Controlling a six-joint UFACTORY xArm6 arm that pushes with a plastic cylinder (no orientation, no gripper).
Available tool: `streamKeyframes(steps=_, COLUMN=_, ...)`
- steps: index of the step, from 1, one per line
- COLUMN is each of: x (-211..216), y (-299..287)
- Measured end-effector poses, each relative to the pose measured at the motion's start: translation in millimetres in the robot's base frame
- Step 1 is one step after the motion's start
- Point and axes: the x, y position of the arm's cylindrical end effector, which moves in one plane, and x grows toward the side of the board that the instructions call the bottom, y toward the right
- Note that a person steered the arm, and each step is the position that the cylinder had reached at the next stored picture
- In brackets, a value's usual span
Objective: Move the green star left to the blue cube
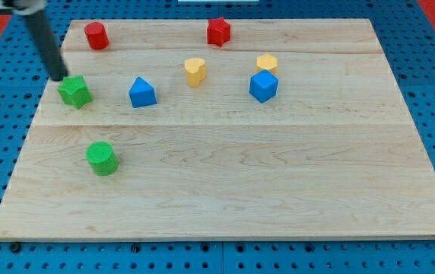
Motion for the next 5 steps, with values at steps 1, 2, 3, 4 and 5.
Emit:
streamKeyframes(steps=1, x=19.3, y=-5.5)
streamKeyframes(steps=2, x=81.1, y=25.2)
streamKeyframes(steps=3, x=46.5, y=28.6)
streamKeyframes(steps=4, x=9.2, y=74.2)
streamKeyframes(steps=5, x=9.9, y=86.6)
